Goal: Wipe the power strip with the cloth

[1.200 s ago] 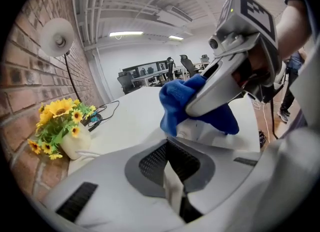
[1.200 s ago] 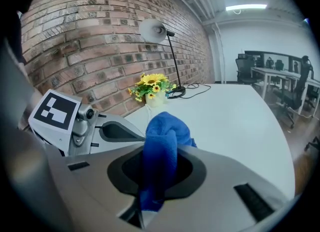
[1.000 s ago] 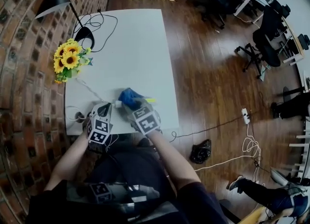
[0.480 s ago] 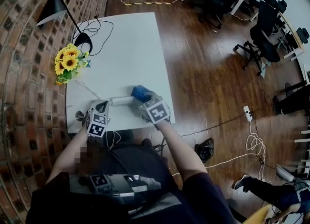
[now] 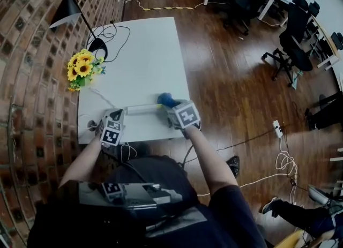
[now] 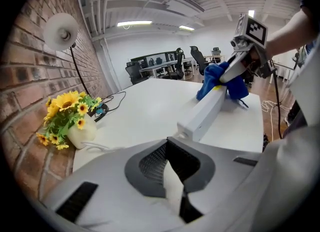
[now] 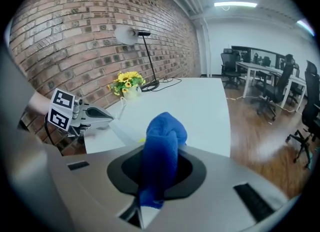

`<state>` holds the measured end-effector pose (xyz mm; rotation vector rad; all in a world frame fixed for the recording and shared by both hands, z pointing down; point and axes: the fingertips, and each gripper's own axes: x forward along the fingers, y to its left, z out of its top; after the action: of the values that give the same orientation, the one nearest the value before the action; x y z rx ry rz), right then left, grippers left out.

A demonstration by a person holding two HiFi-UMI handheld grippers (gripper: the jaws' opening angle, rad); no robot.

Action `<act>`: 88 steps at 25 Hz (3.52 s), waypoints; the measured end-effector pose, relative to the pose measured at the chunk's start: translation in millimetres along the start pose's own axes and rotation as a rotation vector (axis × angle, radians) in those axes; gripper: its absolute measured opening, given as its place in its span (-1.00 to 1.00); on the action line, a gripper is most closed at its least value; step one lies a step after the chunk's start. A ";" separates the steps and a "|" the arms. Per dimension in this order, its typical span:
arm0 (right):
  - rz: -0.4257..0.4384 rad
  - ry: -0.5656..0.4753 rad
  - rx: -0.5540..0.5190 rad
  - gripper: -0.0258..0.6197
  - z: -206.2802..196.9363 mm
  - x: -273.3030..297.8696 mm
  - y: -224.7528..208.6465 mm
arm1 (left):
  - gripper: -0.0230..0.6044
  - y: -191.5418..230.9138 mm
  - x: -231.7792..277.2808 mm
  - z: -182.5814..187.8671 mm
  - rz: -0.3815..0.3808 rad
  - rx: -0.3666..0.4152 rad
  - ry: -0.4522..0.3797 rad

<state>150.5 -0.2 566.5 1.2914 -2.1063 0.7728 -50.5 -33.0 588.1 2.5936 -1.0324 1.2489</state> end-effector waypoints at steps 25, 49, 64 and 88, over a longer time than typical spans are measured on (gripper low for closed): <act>0.007 -0.311 -0.008 -0.72 149.9 -35.6 -26.8 | -0.88 2.4 9.8 0.1 0.059 0.165 0.118; 0.507 0.291 -0.319 0.13 40.8 28.3 46.2 | -0.88 8.9 10.1 2.3 -0.047 0.132 0.077; 0.447 0.550 -0.655 -0.34 -46.1 67.5 97.9 | -0.87 7.6 11.5 2.5 -0.119 0.076 0.114; -0.135 0.173 -1.241 -0.44 3.4 100.5 62.4 | -0.85 -6.4 9.0 57.8 -0.216 -0.029 -0.069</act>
<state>54.1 -39.0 623.1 0.5972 -1.7447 -0.4688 -4.3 -52.9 557.5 2.6576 -0.7486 1.0928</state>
